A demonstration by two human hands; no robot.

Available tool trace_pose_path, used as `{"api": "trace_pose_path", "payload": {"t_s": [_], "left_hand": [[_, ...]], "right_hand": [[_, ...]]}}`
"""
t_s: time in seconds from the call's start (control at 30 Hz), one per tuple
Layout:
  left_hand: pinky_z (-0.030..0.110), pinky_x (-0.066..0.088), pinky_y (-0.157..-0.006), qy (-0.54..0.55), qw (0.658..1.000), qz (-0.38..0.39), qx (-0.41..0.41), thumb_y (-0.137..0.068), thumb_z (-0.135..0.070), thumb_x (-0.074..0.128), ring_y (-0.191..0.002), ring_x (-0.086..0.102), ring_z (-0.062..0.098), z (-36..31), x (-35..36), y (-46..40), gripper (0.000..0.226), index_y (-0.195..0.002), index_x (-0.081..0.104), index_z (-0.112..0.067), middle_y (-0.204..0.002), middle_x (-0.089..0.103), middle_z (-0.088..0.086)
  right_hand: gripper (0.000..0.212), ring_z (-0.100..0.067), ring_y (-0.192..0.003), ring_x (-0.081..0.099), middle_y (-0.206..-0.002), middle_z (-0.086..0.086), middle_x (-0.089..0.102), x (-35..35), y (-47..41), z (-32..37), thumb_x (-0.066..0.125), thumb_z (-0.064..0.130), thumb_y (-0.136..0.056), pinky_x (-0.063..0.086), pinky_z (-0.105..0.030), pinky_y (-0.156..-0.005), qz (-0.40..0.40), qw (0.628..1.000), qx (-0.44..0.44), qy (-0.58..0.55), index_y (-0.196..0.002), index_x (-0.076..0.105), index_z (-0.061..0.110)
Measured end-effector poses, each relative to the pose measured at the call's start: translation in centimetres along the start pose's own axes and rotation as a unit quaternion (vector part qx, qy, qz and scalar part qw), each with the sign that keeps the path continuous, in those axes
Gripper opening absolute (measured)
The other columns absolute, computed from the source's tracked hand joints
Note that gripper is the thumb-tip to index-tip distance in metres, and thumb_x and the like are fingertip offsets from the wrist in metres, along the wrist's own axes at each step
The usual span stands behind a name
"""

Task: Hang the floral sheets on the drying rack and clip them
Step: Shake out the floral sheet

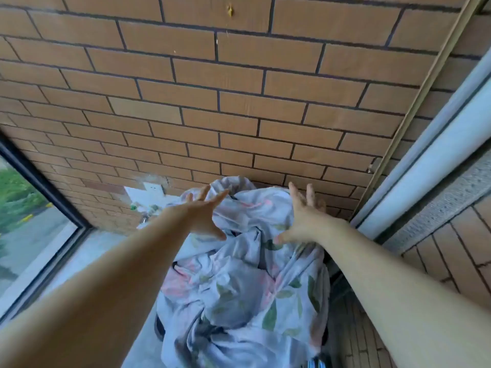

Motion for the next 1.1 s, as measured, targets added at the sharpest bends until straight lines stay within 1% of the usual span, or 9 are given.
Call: {"api": "trace_pose_path", "payload": {"t_s": [0.1,0.23,0.33,0.4,0.43,0.57,0.73,0.9,1.1], "left_hand": [[0.07,0.015,-0.11,-0.027,0.998,0.054,-0.029,-0.058,-0.058,0.083,-0.141,-0.023,0.048,0.9,2.3,-3.5,0.138,-0.141,-0.026,-0.052,-0.157,-0.031,0.003],[0.069,0.018,-0.109,-0.044,0.997,0.068,-0.014,-0.059,-0.059,0.082,-0.141,-0.02,0.049,1.3,4.4,-6.1,0.131,-0.144,-0.017,-0.055,-0.157,-0.029,0.003],[0.067,0.025,-0.108,-0.067,0.995,0.074,-0.004,-0.057,-0.061,0.079,-0.142,-0.002,0.051,1.0,5.9,-7.7,0.122,-0.149,-0.001,-0.048,-0.159,-0.008,0.009],[0.06,0.039,-0.099,-0.061,0.997,0.048,0.013,-0.055,-0.056,0.076,-0.131,0.024,0.046,0.9,6.2,-8.5,0.107,-0.144,0.018,-0.044,-0.144,0.024,0.009],[0.055,0.043,-0.096,-0.054,0.998,0.033,0.022,-0.056,-0.054,0.074,-0.123,0.034,0.042,0.9,6.3,-8.8,0.096,-0.138,0.027,-0.041,-0.134,0.033,0.006],[0.048,0.047,-0.091,-0.06,0.997,-0.028,0.05,-0.064,-0.051,0.069,-0.106,0.049,0.04,0.6,6.3,-9.2,0.059,-0.116,0.048,-0.033,-0.116,0.05,0.001],[0.044,0.051,-0.086,-0.07,0.992,-0.076,0.076,-0.072,-0.035,0.061,-0.102,0.056,0.036,-0.8,4.8,-7.7,0.029,-0.1,0.059,-0.029,-0.106,0.06,-0.001],[0.031,0.042,-0.066,-0.089,0.98,-0.145,0.099,-0.075,-0.03,0.062,-0.098,0.062,0.031,-2.3,1.8,-3.4,0.019,-0.094,0.063,-0.025,-0.099,0.067,0.002],[0.032,0.042,-0.062,-0.082,0.969,-0.22,0.081,-0.075,-0.031,0.062,-0.093,0.062,0.032,-3.5,-2.2,4.0,0.018,-0.091,0.061,-0.024,-0.092,0.067,0.004]], "right_hand": [[0.149,-0.042,-0.14,-0.025,-0.144,-0.001,-0.049,1.0,-3.3,-1.2,0.085,0.059,-0.052,0.015,-0.065,-0.111,0.017,0.999,0.04,0.019,-0.136,-0.037,0.043],[0.141,-0.042,-0.142,-0.02,-0.149,-0.006,-0.041,2.5,-6.1,-1.7,0.084,0.057,-0.054,0.019,-0.059,-0.113,0.042,0.998,0.04,0.037,-0.149,-0.018,0.034],[0.127,-0.038,-0.145,0.008,-0.158,-0.015,-0.001,3.2,-7.7,-1.3,0.079,0.058,-0.057,0.025,-0.05,-0.113,0.009,0.996,0.007,0.083,-0.152,0.001,0.025],[0.108,-0.037,-0.133,0.033,-0.145,-0.016,0.032,3.7,-8.5,-1.2,0.073,0.058,-0.056,0.037,-0.048,-0.105,-0.038,0.994,-0.015,0.1,-0.142,0.015,0.027],[0.098,-0.037,-0.127,0.039,-0.138,-0.013,0.038,3.9,-8.8,-1.2,0.07,0.055,-0.059,0.042,-0.048,-0.1,-0.053,0.994,-0.017,0.098,-0.137,0.017,0.03],[0.081,-0.036,-0.124,0.043,-0.135,-0.012,0.036,4.6,-9.3,-0.8,0.058,0.028,-0.078,0.044,-0.045,-0.097,-0.063,0.992,-0.034,0.103,-0.146,0.015,0.032],[0.069,-0.034,-0.117,0.048,-0.132,-0.011,0.04,3.9,-8.3,-0.2,0.054,0.02,-0.086,0.044,-0.036,-0.08,-0.063,0.991,-0.058,0.102,-0.147,0.023,0.028],[0.064,-0.034,-0.114,0.051,-0.129,-0.01,0.044,1.9,-4.6,0.3,0.051,0.018,-0.085,0.045,-0.036,-0.08,-0.089,0.989,-0.071,0.094,-0.144,0.028,0.031],[0.061,-0.035,-0.117,0.051,-0.131,-0.01,0.045,-2.3,2.2,1.7,0.052,0.018,-0.084,0.045,-0.038,-0.085,-0.155,0.976,-0.108,0.105,-0.141,0.032,0.029]]}}
Point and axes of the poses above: each hand's wrist, its own y-axis away from the middle knuckle, its own x-axis out of the palm, z = x × y, the point moved 7 cm from there along -y, towards the middle knuckle
